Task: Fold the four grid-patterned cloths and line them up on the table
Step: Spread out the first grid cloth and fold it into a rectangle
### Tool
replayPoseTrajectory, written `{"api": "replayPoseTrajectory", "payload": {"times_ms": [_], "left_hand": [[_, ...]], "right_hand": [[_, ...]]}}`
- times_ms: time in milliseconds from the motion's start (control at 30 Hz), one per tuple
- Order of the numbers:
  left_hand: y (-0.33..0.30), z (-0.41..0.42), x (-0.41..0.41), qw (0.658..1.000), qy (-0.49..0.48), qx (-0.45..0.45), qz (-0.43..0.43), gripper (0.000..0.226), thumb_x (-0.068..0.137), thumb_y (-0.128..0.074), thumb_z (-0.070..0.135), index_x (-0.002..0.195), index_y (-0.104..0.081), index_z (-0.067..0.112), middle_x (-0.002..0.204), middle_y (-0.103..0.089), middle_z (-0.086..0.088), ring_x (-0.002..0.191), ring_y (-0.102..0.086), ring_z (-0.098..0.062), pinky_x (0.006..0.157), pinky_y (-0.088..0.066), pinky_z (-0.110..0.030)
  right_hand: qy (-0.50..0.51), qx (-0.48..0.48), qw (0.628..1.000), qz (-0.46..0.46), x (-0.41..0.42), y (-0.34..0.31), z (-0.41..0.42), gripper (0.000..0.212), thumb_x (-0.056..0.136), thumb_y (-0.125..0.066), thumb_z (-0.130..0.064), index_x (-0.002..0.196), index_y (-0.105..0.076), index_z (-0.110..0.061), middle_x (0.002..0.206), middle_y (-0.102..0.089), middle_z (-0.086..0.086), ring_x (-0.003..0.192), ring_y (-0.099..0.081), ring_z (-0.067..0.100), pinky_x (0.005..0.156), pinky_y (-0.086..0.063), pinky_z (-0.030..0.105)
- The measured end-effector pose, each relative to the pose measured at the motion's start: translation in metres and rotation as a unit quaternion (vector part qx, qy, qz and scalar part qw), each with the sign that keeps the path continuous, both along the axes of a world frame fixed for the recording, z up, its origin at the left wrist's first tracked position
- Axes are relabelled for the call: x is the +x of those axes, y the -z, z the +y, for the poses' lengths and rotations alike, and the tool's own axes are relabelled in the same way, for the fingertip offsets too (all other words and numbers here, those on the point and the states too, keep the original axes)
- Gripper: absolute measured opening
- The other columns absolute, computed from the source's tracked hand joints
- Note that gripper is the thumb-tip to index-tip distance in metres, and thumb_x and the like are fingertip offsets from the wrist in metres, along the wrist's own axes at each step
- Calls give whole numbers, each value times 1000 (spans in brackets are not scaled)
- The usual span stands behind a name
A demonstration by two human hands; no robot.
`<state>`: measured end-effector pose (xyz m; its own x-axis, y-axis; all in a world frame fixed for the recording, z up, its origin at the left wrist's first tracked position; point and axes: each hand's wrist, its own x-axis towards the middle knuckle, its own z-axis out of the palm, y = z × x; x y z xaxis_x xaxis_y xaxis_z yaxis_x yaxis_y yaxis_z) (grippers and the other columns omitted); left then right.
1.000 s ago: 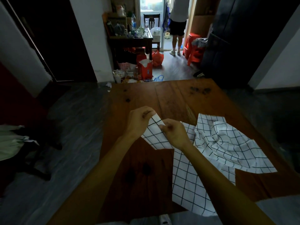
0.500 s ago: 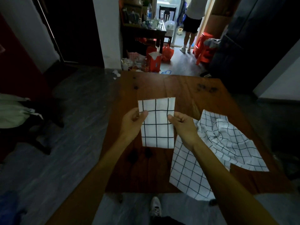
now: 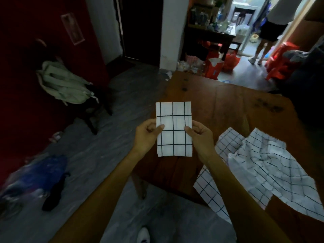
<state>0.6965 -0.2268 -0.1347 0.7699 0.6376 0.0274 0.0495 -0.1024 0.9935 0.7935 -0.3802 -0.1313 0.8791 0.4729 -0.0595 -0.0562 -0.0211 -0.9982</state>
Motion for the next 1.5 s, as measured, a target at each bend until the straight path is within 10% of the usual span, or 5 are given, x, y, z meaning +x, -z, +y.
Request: {"api": "replayPoseTrajectory", "payload": {"times_ms": [200, 500, 967, 1267, 1500], "left_hand": [[8, 15, -57, 995, -96, 17, 34, 13, 85, -69, 13, 98, -67, 12, 83, -70, -17, 77, -68, -27, 72, -56, -36], [7, 84, -122, 983, -184, 2, 7, 14, 86, -66, 7, 93, -66, 19, 81, -70, -1, 73, -68, -8, 70, -56, -25], [11, 327, -206, 978, -208, -23, -27, 14, 86, -64, 1, 92, -67, 13, 80, -65, -12, 80, -60, -24, 82, -53, -44], [22, 416, -186, 982, -183, -32, -22, 21, 88, -62, 2, 108, -66, 1, 73, -63, -1, 63, -60, 3, 67, -51, -14], [32, 469, -106, 992, -114, -55, 27, 23, 91, -60, 8, 113, -66, 8, 96, -70, -5, 81, -68, -11, 79, -57, -28]], "right_hand": [[-96, -14, 995, 24, -33, 9, 27, 30, 91, -61, -18, 119, -60, -26, 110, -67, -9, 100, -65, 8, 83, -53, 29], [-173, -39, 984, 10, -77, 4, 119, 32, 90, -63, -13, 120, -60, -21, 104, -66, -14, 97, -63, 3, 75, -51, 19], [-183, -71, 980, -41, -161, -3, 357, 33, 89, -64, -12, 121, -59, -16, 112, -66, -4, 95, -64, 3, 74, -52, 17], [-155, -116, 977, -84, -144, 1, 445, 33, 88, -64, -12, 121, -59, -17, 109, -65, -9, 88, -62, -5, 67, -50, 12], [-118, -112, 982, -91, -74, 23, 487, 31, 89, -63, -9, 119, -60, -15, 97, -62, -16, 81, -60, -15, 65, -47, 3]]}}
